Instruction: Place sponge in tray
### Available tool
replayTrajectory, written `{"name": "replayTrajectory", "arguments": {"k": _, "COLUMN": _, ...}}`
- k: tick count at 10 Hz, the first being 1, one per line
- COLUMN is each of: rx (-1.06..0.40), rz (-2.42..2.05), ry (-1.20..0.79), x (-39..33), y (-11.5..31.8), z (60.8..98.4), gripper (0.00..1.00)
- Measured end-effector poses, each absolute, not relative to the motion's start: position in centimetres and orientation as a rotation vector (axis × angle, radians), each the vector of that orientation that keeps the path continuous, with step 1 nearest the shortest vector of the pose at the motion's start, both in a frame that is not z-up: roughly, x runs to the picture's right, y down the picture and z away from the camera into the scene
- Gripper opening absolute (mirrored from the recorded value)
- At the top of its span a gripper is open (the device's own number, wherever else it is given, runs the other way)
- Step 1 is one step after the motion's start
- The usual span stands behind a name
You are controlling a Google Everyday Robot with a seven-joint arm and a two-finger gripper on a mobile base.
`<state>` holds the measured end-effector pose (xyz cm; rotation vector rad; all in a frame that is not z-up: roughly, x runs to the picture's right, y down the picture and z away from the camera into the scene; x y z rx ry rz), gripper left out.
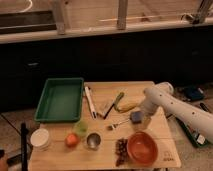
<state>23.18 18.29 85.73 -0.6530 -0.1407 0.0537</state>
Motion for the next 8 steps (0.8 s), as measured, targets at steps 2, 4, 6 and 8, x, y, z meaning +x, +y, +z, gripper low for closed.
{"name": "replayTrajectory", "arguments": {"k": 2, "rx": -0.666, "rz": 0.064, "ry": -0.136, "x": 23.63, "y": 18.87, "z": 86.10, "gripper": 0.70}}
{"name": "replayTrajectory", "arguments": {"k": 4, "rx": -0.672, "rz": 0.063, "ry": -0.134, "x": 23.56, "y": 19.08, "z": 86.33, "gripper": 0.51}}
{"name": "replayTrajectory", "arguments": {"k": 6, "rx": -0.677, "rz": 0.059, "ry": -0.131, "x": 23.40, "y": 19.17, "z": 86.46, "gripper": 0.28}}
{"name": "replayTrajectory", "arguments": {"k": 8, "rx": -0.677, "rz": 0.053, "ry": -0.128, "x": 23.29, "y": 19.23, "z": 86.52, "gripper": 0.09}}
